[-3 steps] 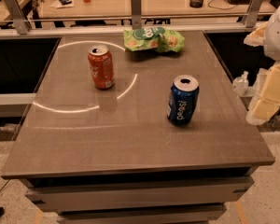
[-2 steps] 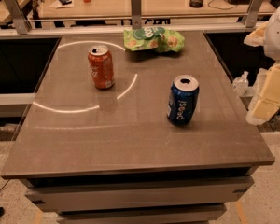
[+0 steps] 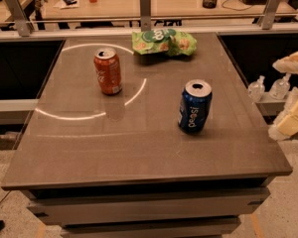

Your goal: Move pepsi can near coke can

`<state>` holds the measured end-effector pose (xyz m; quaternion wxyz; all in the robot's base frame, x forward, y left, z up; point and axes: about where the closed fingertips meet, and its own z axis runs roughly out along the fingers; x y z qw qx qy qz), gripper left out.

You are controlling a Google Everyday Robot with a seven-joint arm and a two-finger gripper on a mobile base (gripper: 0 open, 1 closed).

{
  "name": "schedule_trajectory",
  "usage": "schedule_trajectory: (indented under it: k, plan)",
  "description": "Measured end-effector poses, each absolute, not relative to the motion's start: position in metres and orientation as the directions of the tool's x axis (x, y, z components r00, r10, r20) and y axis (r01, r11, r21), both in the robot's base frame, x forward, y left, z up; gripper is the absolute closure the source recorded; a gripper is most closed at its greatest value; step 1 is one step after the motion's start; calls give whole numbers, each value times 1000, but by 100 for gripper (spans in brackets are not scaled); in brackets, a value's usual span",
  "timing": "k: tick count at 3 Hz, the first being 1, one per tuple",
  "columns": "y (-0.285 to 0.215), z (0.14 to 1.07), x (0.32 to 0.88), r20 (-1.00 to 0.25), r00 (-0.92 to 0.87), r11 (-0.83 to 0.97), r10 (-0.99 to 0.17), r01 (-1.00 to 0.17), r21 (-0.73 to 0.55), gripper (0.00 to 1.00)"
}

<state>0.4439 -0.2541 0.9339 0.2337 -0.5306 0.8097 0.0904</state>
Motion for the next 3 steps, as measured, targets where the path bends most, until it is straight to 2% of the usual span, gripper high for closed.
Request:
schedule_trajectory:
  k: [1, 2, 3]
  plan:
    - [-272, 924, 448, -647, -258, 430, -717, -895, -120, 0]
    - [-265, 935, 438, -804, -147, 409, -577, -904, -128, 0]
    - [-244, 932, 422, -881, -107, 390, -461, -916, -93, 0]
